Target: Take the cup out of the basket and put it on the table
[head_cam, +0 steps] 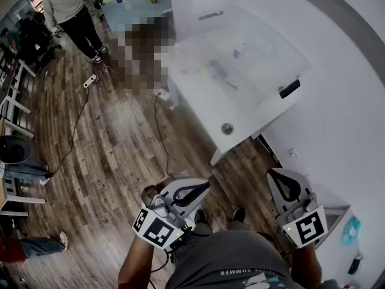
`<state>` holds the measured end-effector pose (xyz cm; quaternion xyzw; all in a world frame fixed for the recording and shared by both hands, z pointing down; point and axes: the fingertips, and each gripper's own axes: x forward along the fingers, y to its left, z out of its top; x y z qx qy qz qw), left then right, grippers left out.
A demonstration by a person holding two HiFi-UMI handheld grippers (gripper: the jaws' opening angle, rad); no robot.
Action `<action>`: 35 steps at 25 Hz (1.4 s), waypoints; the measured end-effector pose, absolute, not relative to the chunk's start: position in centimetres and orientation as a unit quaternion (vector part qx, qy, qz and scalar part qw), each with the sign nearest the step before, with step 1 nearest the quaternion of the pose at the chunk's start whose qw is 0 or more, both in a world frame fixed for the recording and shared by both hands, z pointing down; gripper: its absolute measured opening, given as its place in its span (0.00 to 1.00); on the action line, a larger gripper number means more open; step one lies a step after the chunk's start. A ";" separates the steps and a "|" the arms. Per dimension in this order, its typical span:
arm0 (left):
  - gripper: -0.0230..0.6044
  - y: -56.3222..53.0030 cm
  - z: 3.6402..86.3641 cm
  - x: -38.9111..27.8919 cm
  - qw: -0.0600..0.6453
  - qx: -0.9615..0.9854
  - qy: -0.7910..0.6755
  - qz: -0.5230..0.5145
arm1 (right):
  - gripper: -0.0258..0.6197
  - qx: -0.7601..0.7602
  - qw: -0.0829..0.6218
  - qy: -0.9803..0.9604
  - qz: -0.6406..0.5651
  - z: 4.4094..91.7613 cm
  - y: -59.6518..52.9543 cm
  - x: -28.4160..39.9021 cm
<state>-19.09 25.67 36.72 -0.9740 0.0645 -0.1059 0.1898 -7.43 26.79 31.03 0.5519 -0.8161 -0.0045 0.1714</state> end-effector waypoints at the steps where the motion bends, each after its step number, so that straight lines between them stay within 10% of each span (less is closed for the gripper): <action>1: 0.06 25.8 36.7 -19.2 0.187 -0.974 0.063 -0.108 | 0.06 0.552 0.171 -0.816 -0.001 31.0 26.9 -7.5; 35: 0.06 26.5 32.6 -12.2 0.249 -0.959 0.086 -0.102 | 0.06 0.582 0.245 -0.765 -0.128 28.6 30.8 1.6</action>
